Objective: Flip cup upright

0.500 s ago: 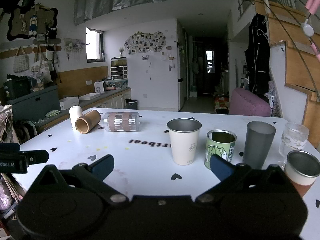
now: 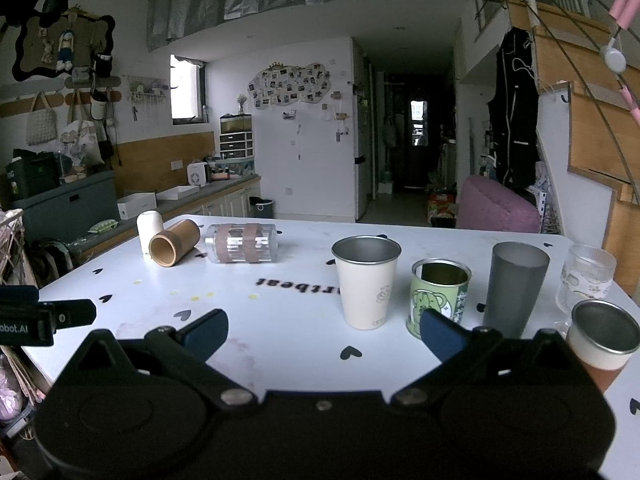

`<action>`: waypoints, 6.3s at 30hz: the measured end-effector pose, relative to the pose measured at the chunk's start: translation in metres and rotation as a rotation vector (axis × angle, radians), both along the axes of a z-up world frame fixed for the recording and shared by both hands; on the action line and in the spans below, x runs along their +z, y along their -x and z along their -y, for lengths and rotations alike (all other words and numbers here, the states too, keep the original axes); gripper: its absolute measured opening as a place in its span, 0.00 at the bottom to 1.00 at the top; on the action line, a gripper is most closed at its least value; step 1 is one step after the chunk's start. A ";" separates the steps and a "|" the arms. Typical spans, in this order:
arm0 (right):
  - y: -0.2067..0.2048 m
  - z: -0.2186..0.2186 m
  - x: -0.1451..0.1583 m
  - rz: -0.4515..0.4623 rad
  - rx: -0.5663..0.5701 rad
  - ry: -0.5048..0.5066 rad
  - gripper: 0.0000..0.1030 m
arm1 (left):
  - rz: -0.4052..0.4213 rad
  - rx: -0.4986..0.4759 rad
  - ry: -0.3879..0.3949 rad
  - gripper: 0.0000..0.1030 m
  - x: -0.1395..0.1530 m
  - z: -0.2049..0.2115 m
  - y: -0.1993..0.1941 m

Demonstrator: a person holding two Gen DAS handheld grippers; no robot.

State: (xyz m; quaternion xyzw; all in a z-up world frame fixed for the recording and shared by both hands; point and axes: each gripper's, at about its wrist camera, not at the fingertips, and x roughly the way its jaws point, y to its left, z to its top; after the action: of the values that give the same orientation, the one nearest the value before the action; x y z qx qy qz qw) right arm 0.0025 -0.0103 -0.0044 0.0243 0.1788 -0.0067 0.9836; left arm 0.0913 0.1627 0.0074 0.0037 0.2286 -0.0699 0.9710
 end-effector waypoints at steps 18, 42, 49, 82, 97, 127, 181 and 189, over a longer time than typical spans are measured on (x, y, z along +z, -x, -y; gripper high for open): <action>0.000 -0.001 0.000 0.000 0.000 0.001 1.00 | -0.002 0.001 0.001 1.00 0.003 -0.003 0.001; -0.030 0.033 -0.026 -0.028 -0.012 -0.012 1.00 | -0.142 0.151 0.467 1.00 -0.032 -0.011 -0.102; -0.047 0.052 -0.036 -0.038 0.003 -0.032 1.00 | -0.171 0.211 0.635 1.00 -0.031 -0.008 -0.176; -0.073 0.093 -0.064 -0.128 -0.117 -0.024 1.00 | -0.322 0.735 0.856 0.89 -0.068 0.022 -0.371; -0.065 0.073 -0.059 -0.100 -0.036 -0.045 1.00 | -0.523 0.473 0.845 0.83 -0.064 -0.006 -0.316; -0.012 0.078 -0.029 -0.001 -0.118 -0.126 1.00 | -0.760 -0.626 0.300 0.83 -0.064 0.087 -0.124; -0.138 0.120 0.014 -0.483 0.126 -0.246 0.75 | -0.300 -0.756 0.106 0.66 -0.078 0.167 -0.041; -0.115 0.136 0.026 -0.423 0.022 -0.033 0.75 | -0.145 -0.788 -0.017 0.62 -0.094 0.237 -0.047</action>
State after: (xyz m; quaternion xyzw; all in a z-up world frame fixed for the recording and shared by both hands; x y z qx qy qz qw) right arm 0.1172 -0.1467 0.0215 0.0363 0.3817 0.0021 0.9236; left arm 0.1382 -0.0741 -0.0861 0.0942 0.2783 -0.4351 0.8511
